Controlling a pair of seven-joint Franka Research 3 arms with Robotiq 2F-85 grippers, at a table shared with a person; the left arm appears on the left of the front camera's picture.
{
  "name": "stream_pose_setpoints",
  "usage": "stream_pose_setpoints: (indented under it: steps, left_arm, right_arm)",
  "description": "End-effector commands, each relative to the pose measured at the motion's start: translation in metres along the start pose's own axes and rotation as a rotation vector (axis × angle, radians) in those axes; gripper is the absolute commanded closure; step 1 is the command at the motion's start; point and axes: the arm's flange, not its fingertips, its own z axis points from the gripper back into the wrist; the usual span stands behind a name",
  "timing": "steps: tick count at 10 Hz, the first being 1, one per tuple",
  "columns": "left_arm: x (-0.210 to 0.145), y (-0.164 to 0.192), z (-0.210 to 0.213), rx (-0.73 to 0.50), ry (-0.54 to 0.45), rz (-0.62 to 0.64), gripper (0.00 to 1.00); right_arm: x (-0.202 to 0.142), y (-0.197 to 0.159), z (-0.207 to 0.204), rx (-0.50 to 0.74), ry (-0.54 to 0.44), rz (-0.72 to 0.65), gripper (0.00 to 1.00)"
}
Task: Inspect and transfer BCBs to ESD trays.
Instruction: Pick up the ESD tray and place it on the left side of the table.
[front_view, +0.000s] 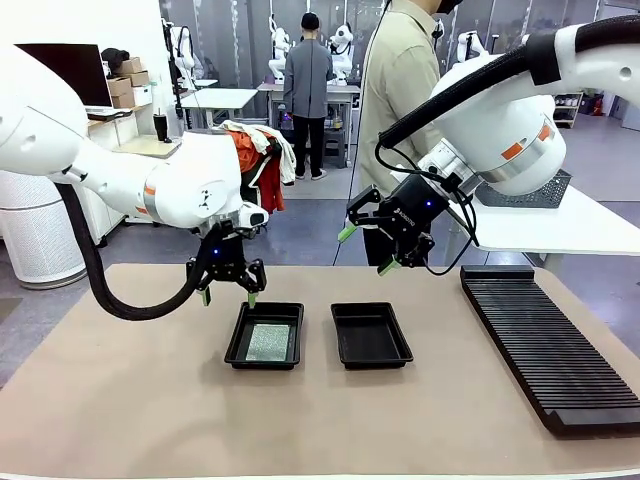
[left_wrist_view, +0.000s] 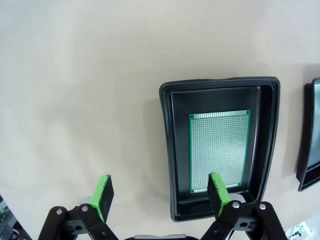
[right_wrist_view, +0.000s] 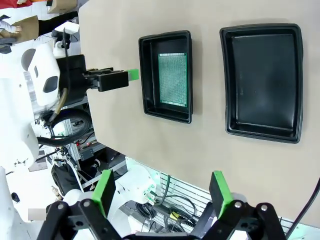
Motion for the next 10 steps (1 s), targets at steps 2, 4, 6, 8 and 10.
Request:
stream_pose_setpoints:
  steps: [2,4,6,8,10]
  left_arm:
    - [0.002,0.001,-0.02,0.022,0.002,-0.001,0.0]
    - [0.004,0.002,-0.034,0.033,0.004,0.002,0.0]
    - [0.005,0.005,-0.04,0.016,0.01,0.011,0.0]
    - [0.003,0.004,-0.05,-0.008,0.038,-0.003,0.0]
    - [0.0,0.002,-0.053,-0.01,0.058,-0.013,0.0]
  right_arm:
    - [0.003,0.001,0.0,-0.017,-0.001,0.0,0.0]
    - [0.003,0.001,0.0,-0.017,-0.001,0.0,0.0]
    - [0.003,0.001,0.0,-0.017,-0.001,0.0,0.0]
    - [0.003,0.001,0.0,-0.017,-0.001,0.0,0.0]
    - [0.003,0.001,0.0,-0.017,-0.001,0.0,0.0]
